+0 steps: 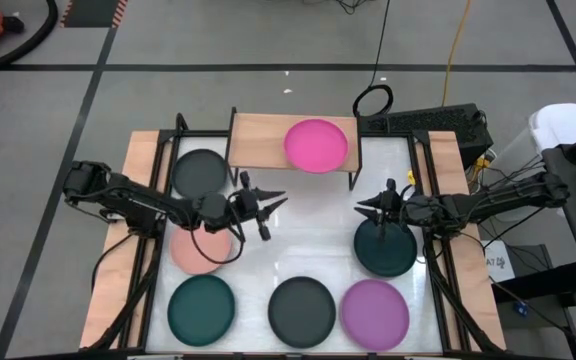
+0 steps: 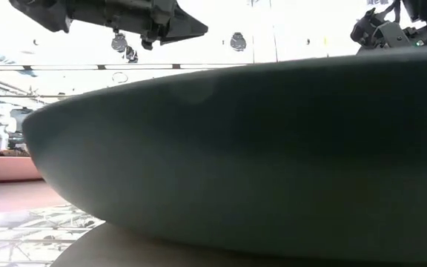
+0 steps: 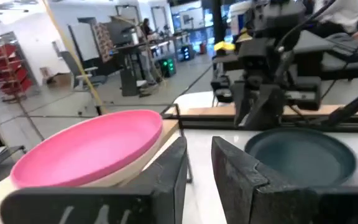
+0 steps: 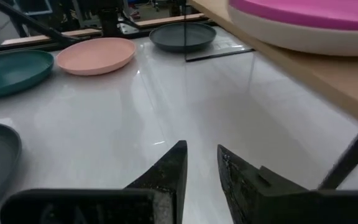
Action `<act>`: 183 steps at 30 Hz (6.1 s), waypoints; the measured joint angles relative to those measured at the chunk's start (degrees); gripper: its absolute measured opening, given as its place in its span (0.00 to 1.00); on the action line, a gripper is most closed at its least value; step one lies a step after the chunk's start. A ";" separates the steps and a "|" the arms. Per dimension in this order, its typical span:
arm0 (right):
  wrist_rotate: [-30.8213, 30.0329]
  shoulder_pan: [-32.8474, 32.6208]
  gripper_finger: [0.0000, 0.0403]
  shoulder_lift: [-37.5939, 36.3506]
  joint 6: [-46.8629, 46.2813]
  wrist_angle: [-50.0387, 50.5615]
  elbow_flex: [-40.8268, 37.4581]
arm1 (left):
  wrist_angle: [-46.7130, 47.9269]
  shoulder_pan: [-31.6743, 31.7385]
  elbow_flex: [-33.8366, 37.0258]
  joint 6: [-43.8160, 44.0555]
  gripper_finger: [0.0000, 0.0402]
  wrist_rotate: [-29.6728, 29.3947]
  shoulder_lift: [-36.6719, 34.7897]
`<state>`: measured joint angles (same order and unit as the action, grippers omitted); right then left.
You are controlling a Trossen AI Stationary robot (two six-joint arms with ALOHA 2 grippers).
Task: Place and stack plates onto a shelf
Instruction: Stack the right dark green plate o top of the pink plate on the shelf, then stack the dark green plate onto the dark blue plate on the shelf
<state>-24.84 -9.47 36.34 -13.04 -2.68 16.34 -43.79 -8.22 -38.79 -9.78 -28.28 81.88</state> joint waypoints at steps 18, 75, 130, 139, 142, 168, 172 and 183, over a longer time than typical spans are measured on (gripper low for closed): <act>11.52 1.85 0.18 12.88 5.17 1.63 3.86 | -3.97 5.02 -0.11 5.84 0.20 10.80 4.52; 16.04 13.29 0.28 20.72 -7.89 20.85 3.74 | -3.96 5.85 -0.15 7.28 0.20 12.34 5.19; 7.10 41.06 0.03 33.19 12.27 -14.74 29.62 | 8.45 -1.17 -0.17 -1.46 0.20 4.12 -8.32; 7.18 41.18 0.25 30.18 15.48 -14.65 29.57 | 9.59 -1.13 -0.17 -0.56 0.20 4.14 -8.34; 10.67 40.62 0.34 27.08 15.48 -13.77 29.57 | 9.95 -1.13 -0.17 -0.19 0.20 4.14 -8.34; 25.00 17.57 0.37 -4.64 6.69 -13.90 -2.83 | 52.88 -1.70 -5.09 30.44 0.20 25.81 -8.09; 24.95 17.59 0.37 -5.21 7.52 -13.91 -3.30 | 55.88 -3.57 -6.94 28.97 0.20 29.11 -7.95; 25.11 17.59 0.37 -5.23 8.16 -13.79 -3.30 | 56.77 -9.66 -7.38 30.15 0.20 36.35 -7.95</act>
<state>0.27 8.12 31.11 -4.88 -16.47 13.04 12.98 -17.87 -46.16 20.37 8.08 73.93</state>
